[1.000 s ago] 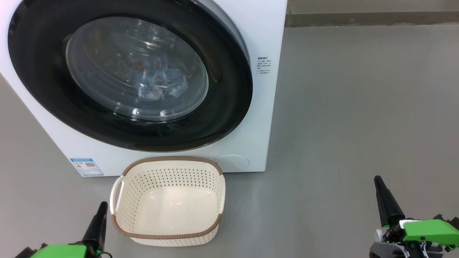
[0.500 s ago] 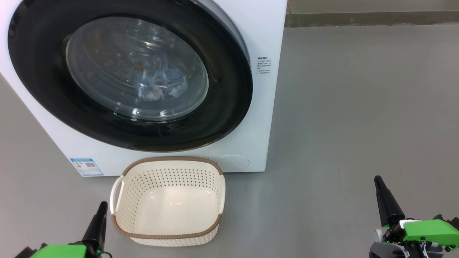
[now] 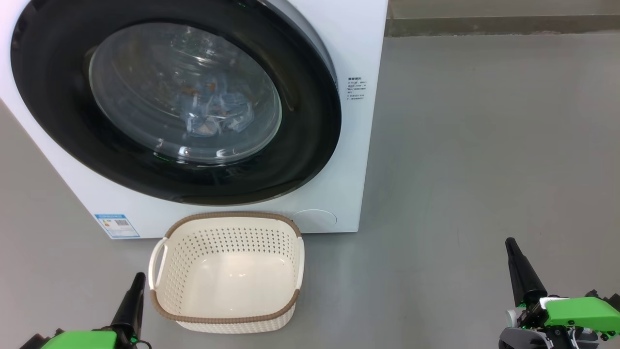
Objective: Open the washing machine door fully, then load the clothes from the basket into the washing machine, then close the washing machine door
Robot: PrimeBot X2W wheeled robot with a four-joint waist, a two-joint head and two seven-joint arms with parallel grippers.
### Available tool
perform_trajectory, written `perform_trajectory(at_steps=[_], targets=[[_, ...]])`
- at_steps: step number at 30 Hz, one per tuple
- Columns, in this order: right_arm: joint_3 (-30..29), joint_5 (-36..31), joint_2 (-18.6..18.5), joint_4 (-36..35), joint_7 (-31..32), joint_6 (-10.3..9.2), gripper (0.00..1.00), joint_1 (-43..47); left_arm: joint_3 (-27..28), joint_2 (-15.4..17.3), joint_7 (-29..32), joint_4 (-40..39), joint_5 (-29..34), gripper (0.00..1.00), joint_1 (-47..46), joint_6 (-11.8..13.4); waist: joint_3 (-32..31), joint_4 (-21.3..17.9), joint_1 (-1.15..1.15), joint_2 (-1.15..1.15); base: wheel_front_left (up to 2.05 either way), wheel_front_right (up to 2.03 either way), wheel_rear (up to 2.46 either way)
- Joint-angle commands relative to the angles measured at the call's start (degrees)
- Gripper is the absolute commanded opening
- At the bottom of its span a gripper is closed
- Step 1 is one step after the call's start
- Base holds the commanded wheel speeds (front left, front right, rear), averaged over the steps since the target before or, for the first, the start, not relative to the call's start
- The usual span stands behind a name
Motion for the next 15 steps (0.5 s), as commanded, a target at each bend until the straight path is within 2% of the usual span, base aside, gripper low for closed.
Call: perform_trajectory(at_steps=[1,15], targets=[[1.3,0.2,-0.2,-1.8,0.5,0.09,0.0,-0.5,2.0,0.7,0.4,-1.1,-0.5,0.0,-2.4,-0.2,0.0,0.0,0.0,0.0,0.0,0.0,0.0],[1.3,0.2,-0.2,-1.8,0.5,0.09,0.0,-0.5,2.0,0.7,0.4,-1.1,-0.5,0.0,-2.4,-0.2,0.0,0.0,0.0,0.0,0.0,0.0,0.0]])
